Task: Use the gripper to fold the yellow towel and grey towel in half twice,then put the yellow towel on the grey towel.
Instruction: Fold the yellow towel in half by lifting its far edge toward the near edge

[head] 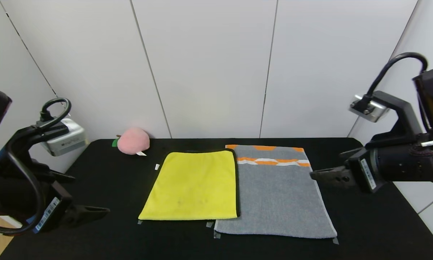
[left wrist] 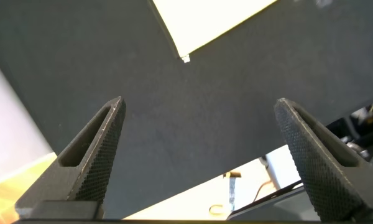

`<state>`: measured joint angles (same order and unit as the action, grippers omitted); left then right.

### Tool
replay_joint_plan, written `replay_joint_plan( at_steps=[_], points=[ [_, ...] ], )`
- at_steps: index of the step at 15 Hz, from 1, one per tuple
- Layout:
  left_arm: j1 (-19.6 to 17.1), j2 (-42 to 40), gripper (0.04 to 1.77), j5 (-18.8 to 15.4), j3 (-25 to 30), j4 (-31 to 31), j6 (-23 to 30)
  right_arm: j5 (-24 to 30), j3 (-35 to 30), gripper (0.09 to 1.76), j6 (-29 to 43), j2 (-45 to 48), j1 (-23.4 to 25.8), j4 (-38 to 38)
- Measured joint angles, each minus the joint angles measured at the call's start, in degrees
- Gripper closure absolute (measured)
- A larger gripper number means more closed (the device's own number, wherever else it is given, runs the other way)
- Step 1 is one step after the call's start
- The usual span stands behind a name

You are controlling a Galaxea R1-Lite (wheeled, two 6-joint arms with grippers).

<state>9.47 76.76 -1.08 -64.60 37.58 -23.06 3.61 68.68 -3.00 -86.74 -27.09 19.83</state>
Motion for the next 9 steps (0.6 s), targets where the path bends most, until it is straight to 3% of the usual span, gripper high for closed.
replay_joint_plan(
  at_steps=[6, 9],
  points=[
    [-1.8, 10.9, 0.09, 0.0, -1.5, -0.4, -5.0, -2.6, 8.6, 0.14, -0.5, -12.5, -6.6, 0.5],
    [-2.1, 16.4, 0.09, -0.1, -3.8, -0.1, -6.7, -2.9, 14.7, 0.14, -0.5, -18.4, -8.9, 4.6]
  ],
)
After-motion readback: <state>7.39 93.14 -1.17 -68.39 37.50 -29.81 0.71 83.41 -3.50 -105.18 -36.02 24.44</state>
